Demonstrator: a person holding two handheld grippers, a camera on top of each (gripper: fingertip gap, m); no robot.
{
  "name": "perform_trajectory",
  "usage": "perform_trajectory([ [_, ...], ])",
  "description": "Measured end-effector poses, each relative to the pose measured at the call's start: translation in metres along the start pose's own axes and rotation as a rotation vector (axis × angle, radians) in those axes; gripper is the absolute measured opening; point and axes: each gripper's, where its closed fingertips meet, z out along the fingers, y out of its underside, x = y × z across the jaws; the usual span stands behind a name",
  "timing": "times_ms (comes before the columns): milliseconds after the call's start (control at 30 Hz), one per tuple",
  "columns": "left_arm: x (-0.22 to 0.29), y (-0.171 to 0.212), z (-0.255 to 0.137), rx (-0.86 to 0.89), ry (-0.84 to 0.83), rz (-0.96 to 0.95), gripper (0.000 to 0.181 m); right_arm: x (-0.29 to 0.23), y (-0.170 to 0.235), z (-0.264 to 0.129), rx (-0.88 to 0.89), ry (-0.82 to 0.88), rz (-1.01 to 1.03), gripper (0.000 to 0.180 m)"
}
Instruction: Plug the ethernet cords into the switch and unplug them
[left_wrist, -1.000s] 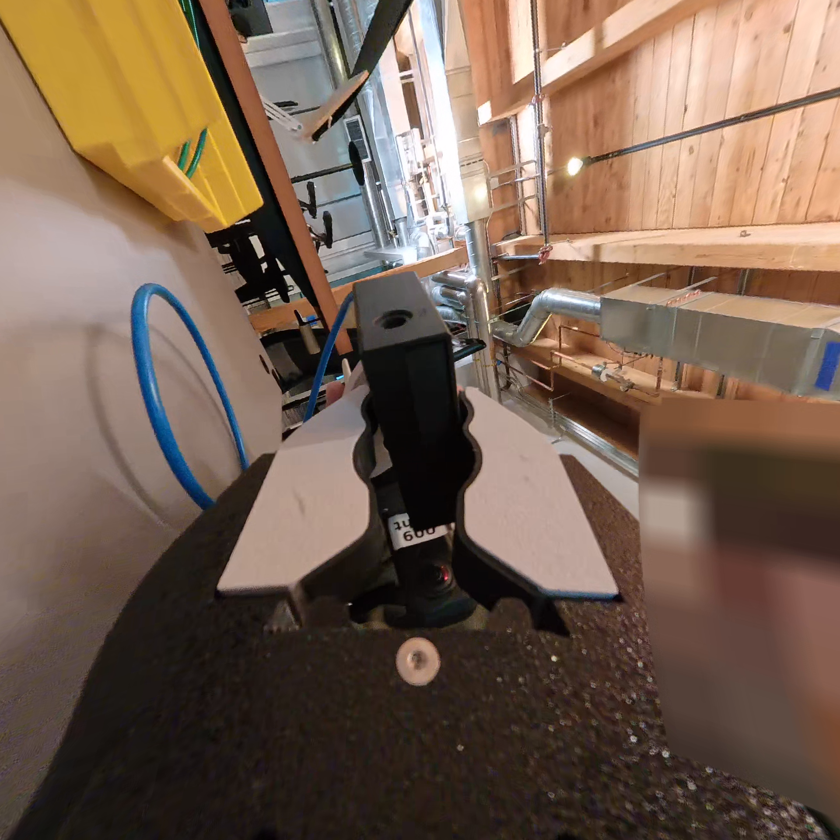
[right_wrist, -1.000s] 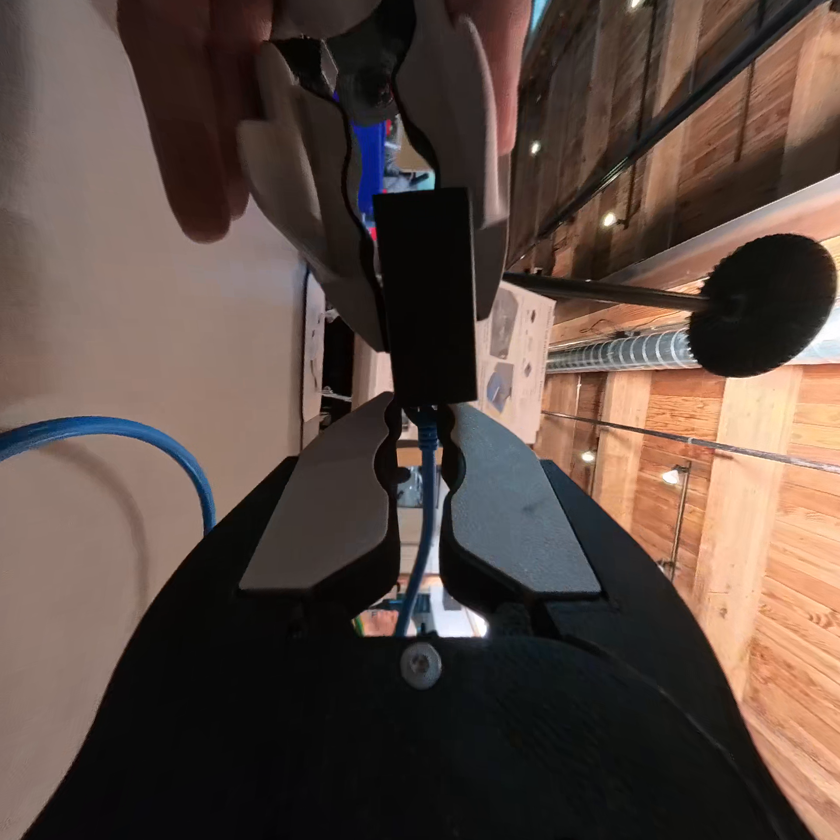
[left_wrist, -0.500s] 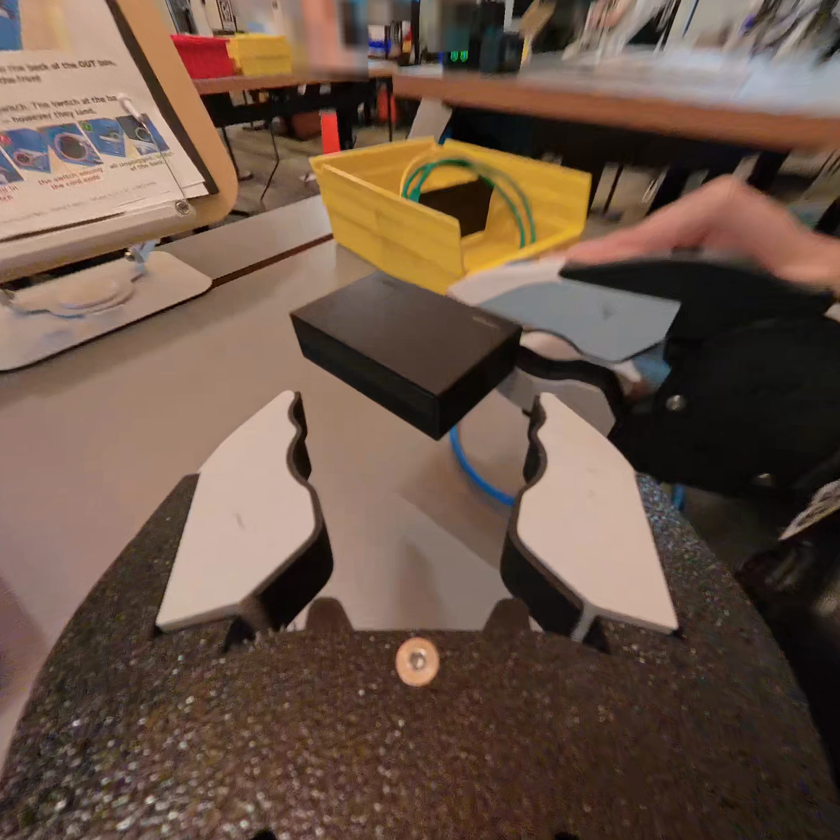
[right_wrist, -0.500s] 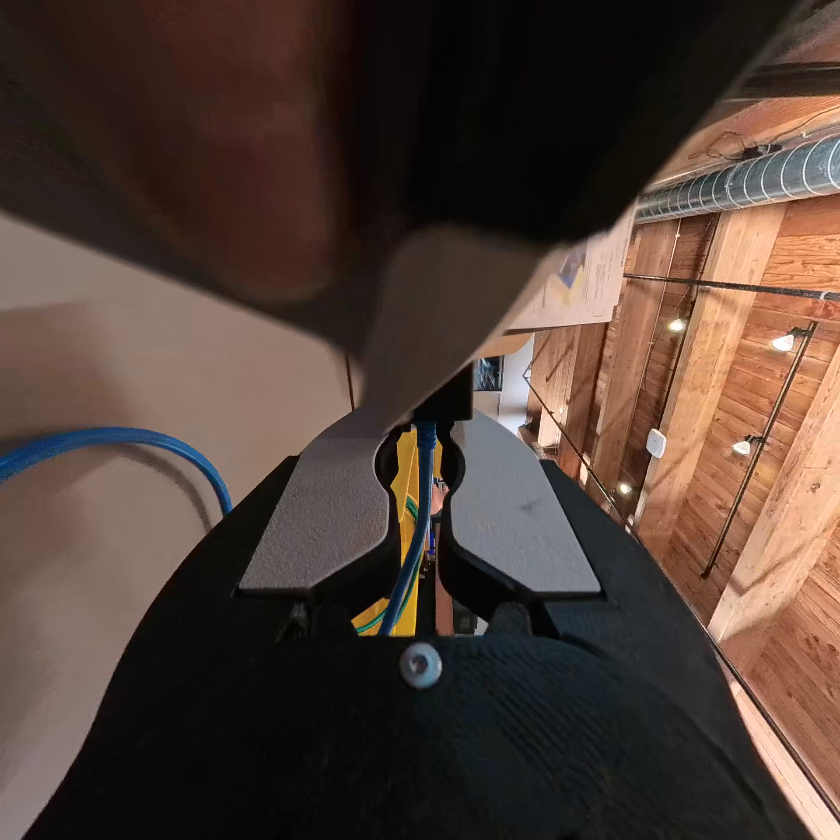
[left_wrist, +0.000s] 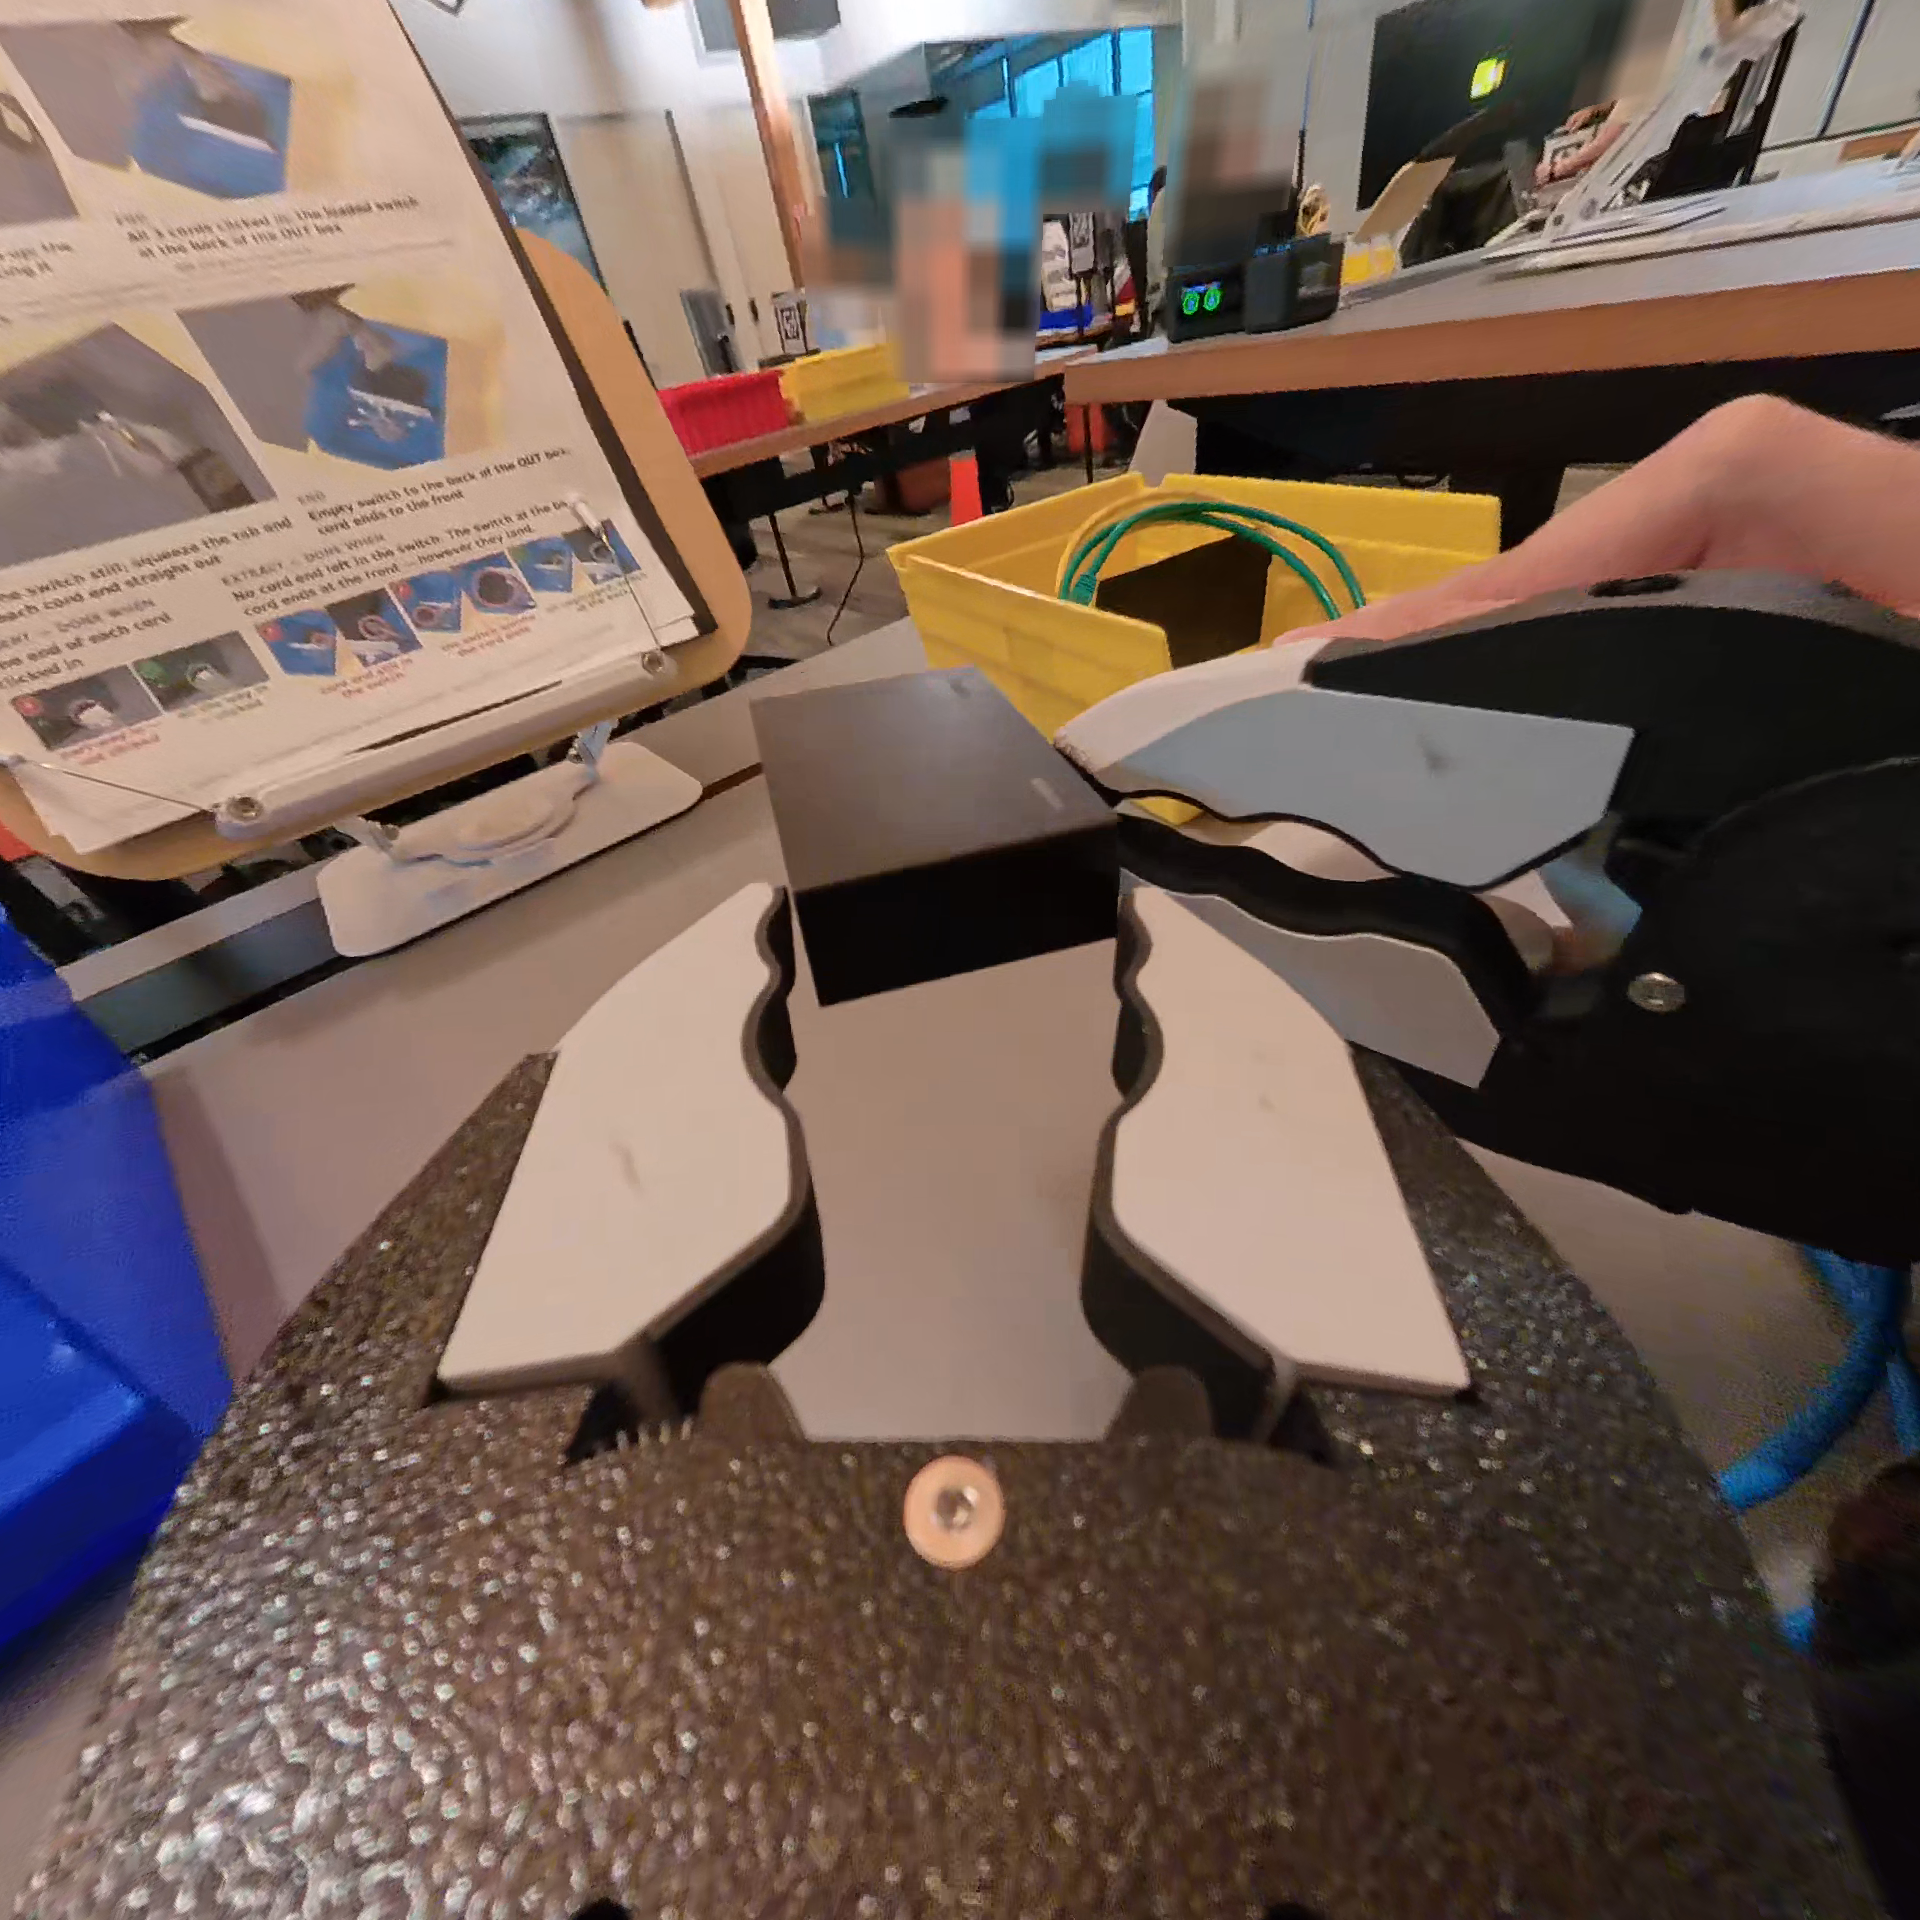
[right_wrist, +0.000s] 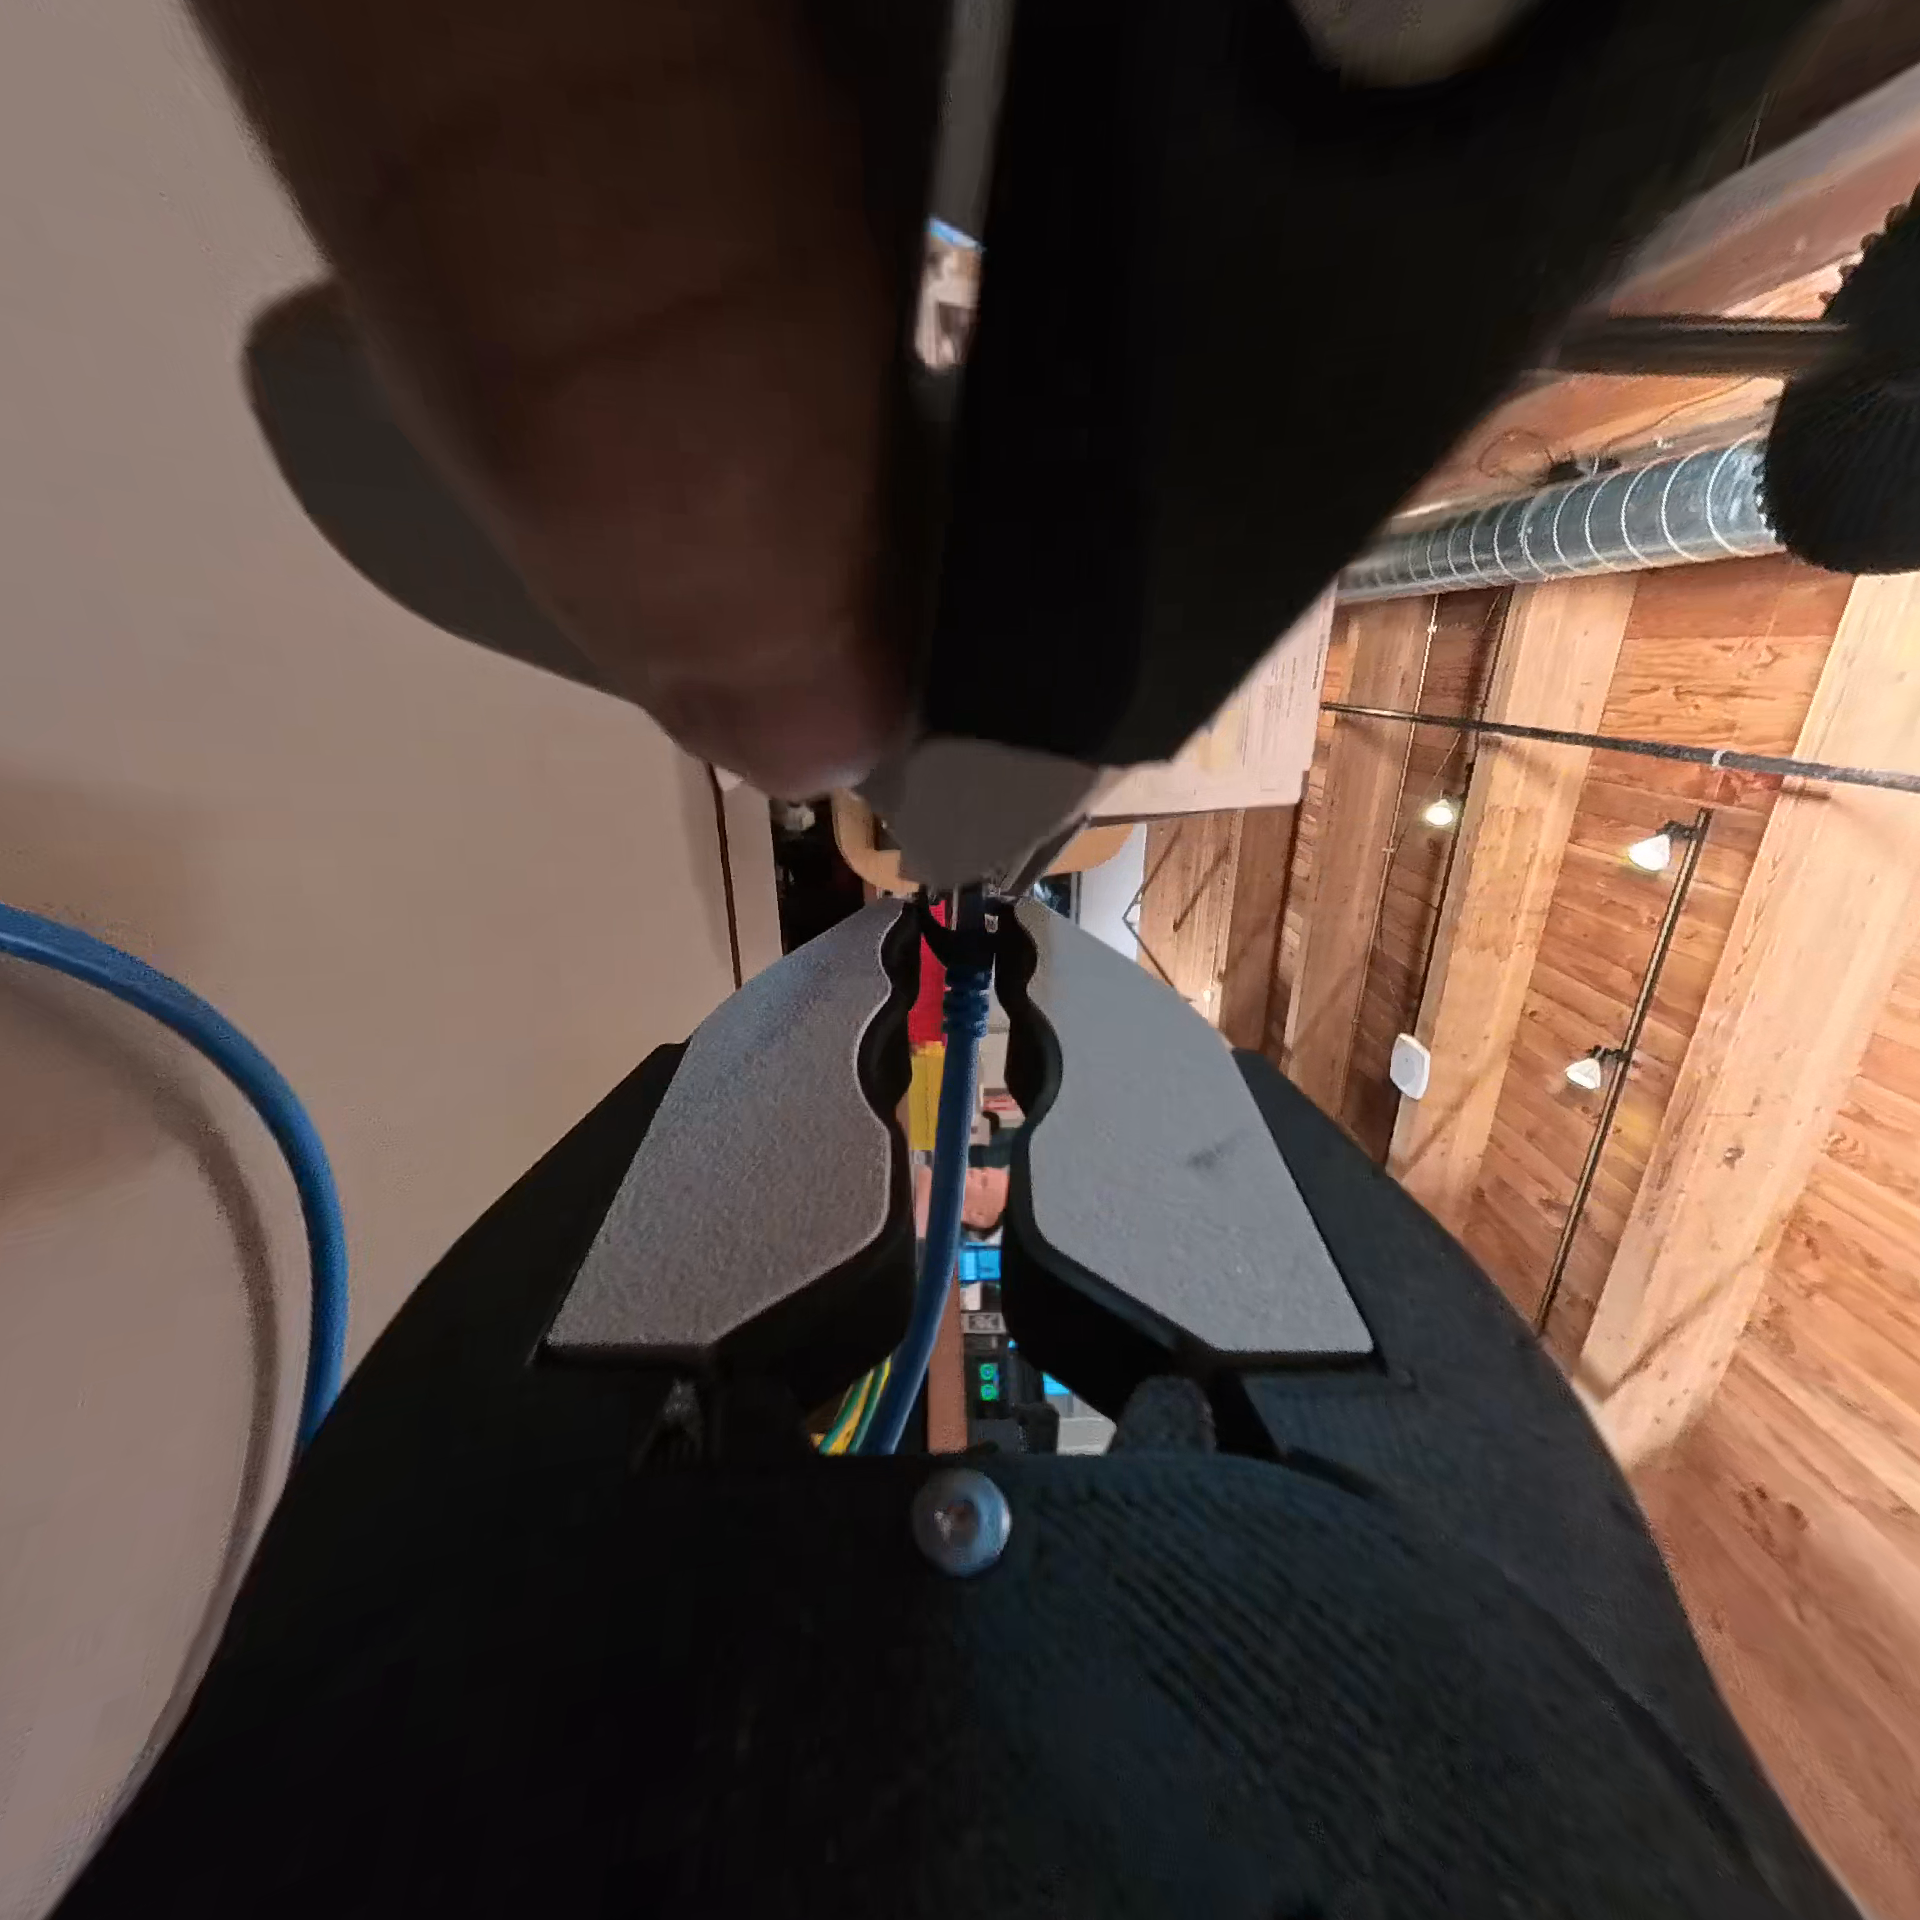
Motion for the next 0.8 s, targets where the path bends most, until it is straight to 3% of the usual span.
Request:
perform_trajectory([
  [67, -0.003, 0.001, 0.001, -0.012, -0.012, 0.008, 0.073, -0.003, -0.009, -0.002, 0.030, -0.001, -0.031, 0.013],
  [300, -0.010, 0.007, 0.001, -0.053, -0.057, 0.042, 0.065, -0.008, -0.015, -0.001, 0.027, -0.025, -0.023, 0.013],
  [600, -0.022, 0.020, 0.003, -0.062, 0.032, -0.061, 0.063, -0.021, -0.023, 0.002, 0.112, -0.196, 0.111, 0.015],
  [700, -0.039, 0.018, -0.002, -0.036, 0.032, -0.060, 0.062, -0.008, -0.028, -0.005, 0.215, -0.332, 0.380, 0.031],
  [800, -0.054, 0.011, -0.009, 0.008, 0.049, -0.054, 0.062, 0.013, -0.025, -0.017, 0.339, -0.598, 0.874, 0.049],
])
